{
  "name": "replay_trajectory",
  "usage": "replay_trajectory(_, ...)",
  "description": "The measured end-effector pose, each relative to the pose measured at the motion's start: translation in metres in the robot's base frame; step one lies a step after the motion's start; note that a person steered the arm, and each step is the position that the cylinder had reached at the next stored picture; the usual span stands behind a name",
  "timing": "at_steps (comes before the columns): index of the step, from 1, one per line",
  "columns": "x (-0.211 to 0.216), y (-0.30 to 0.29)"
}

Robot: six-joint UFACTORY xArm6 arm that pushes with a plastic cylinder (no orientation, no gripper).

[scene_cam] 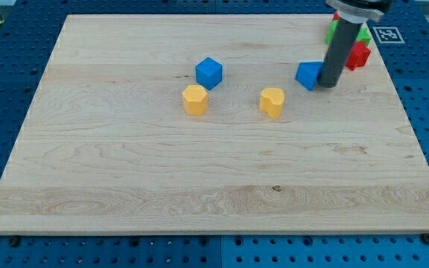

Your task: Point at the red star

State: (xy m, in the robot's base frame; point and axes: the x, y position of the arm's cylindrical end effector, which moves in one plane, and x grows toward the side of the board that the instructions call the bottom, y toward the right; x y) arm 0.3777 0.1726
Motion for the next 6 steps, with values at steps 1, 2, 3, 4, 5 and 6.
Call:
replay_trajectory(1,0.0,-0.032)
replay_trajectory(2,-0.002,-0.048)
replay_trajectory(3,-0.007,-0.053)
replay_trajectory(4,0.007,-0.043)
replay_trajectory(5,0.019,-0.001)
replay_trajectory(6,-0.011,0.026)
